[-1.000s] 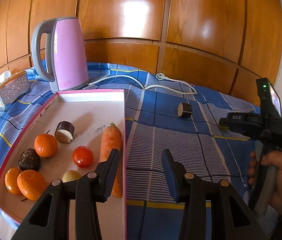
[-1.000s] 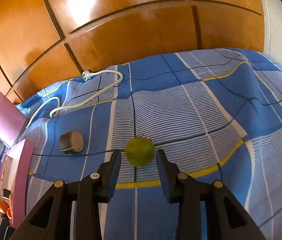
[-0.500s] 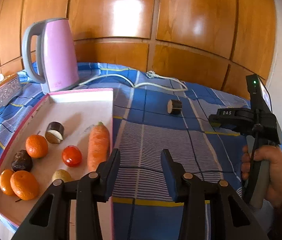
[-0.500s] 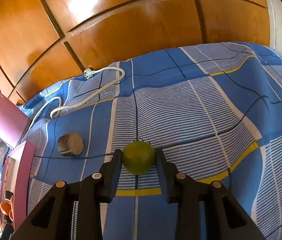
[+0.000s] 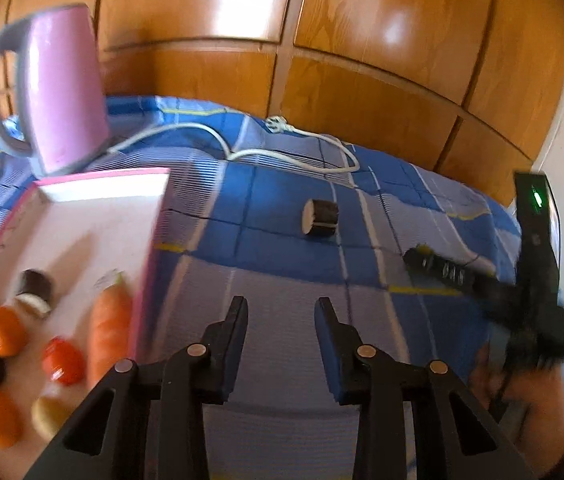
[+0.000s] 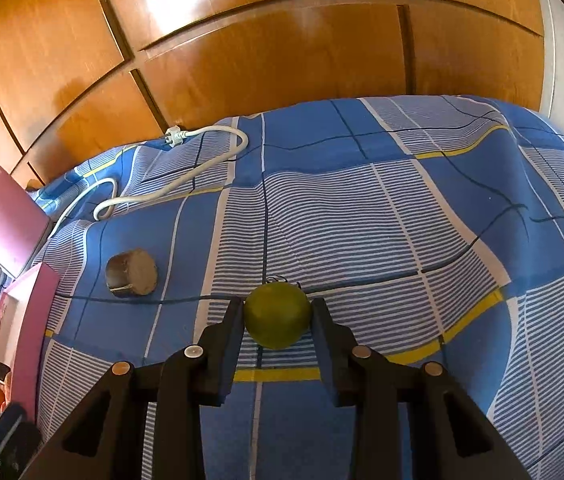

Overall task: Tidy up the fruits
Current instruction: 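Close the right gripper on the green fruit while the left gripper moves toward the dark chunk, then grasp the dark brown chunk with the left gripper while the right gripper holds the green fruit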

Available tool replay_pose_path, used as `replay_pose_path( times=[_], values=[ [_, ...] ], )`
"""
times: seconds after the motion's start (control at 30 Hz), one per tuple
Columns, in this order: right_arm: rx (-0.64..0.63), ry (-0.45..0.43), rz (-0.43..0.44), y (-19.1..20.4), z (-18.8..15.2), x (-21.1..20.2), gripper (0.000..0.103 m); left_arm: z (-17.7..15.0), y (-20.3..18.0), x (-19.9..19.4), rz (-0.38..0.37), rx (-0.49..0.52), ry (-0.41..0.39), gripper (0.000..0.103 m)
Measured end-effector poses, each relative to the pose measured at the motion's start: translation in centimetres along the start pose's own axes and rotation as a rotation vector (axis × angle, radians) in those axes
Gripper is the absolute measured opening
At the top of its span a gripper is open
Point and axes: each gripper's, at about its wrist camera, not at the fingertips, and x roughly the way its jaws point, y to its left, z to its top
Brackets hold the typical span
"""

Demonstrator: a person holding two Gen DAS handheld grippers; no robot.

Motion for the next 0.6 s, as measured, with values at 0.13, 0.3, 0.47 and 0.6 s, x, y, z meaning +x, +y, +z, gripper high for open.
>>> replay_pose_path(
  times=[0.13, 0.3, 0.47, 0.6],
  values=[
    [0.003, 0.003, 0.006, -0.1, 0.0, 0.0, 0.034, 1.9, -1.4, 2.4, -0.024, 0.015, 0.013, 0.035],
    [0.001, 0.005, 0.014, -0.2, 0.1, 0.1, 0.034, 3.8, -3.6, 5.0, -0.052, 0.083, 0.034, 0.035],
    [0.003, 0.007, 0.026, -0.4, 0.2, 0.1, 0.034, 4.9, -4.2, 7.7, -0.052, 0.087, 0.070, 0.035],
    [0.003, 0.007, 0.032, -0.5, 0.2, 0.1, 0.034, 5.7, -4.6, 9.4, -0.039, 0.101, 0.079, 0.035]
  ],
)
